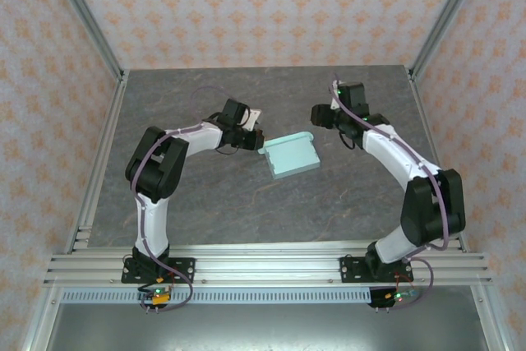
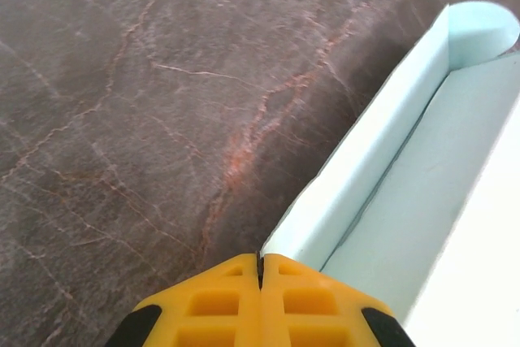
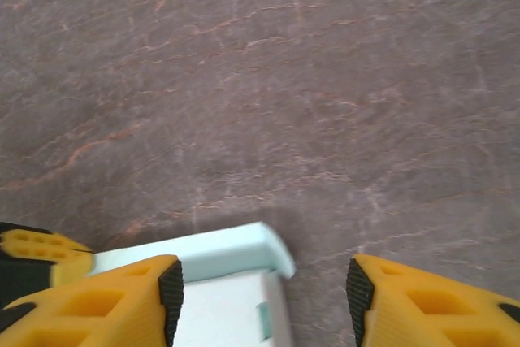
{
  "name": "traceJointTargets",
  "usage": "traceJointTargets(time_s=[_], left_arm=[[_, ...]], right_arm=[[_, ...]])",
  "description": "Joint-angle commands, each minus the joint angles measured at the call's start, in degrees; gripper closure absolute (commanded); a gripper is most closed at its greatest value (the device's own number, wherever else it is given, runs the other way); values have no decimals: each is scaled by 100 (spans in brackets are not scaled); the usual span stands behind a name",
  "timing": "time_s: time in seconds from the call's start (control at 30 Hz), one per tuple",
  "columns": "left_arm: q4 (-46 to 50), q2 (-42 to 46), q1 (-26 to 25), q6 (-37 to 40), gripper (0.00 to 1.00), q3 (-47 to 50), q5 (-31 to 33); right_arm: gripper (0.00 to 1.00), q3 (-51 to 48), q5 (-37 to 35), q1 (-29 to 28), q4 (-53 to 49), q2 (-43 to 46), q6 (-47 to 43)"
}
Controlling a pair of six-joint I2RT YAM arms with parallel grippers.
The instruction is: Fold the paper box
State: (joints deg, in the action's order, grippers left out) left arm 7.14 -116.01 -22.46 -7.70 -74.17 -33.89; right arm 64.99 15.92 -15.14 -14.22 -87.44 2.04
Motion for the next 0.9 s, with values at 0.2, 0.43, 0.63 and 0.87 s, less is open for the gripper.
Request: traceJointTargets(time_s=[0.2, 0.43, 0.63, 0.87], left_arm=[[570, 831, -12, 1374, 100, -274, -268], [507, 1085, -10, 1658, 100, -89, -343], [299, 1387, -38, 1803, 100, 140, -461], [202, 1603, -165, 2024, 100, 306, -462]], right_arm=[[33, -683, 946, 213, 414, 236, -457], [38, -760, 1416, 215, 24, 170, -731], [45, -854, 1548, 213, 46, 54, -512], [47, -627, 1355, 204, -277, 0, -472]])
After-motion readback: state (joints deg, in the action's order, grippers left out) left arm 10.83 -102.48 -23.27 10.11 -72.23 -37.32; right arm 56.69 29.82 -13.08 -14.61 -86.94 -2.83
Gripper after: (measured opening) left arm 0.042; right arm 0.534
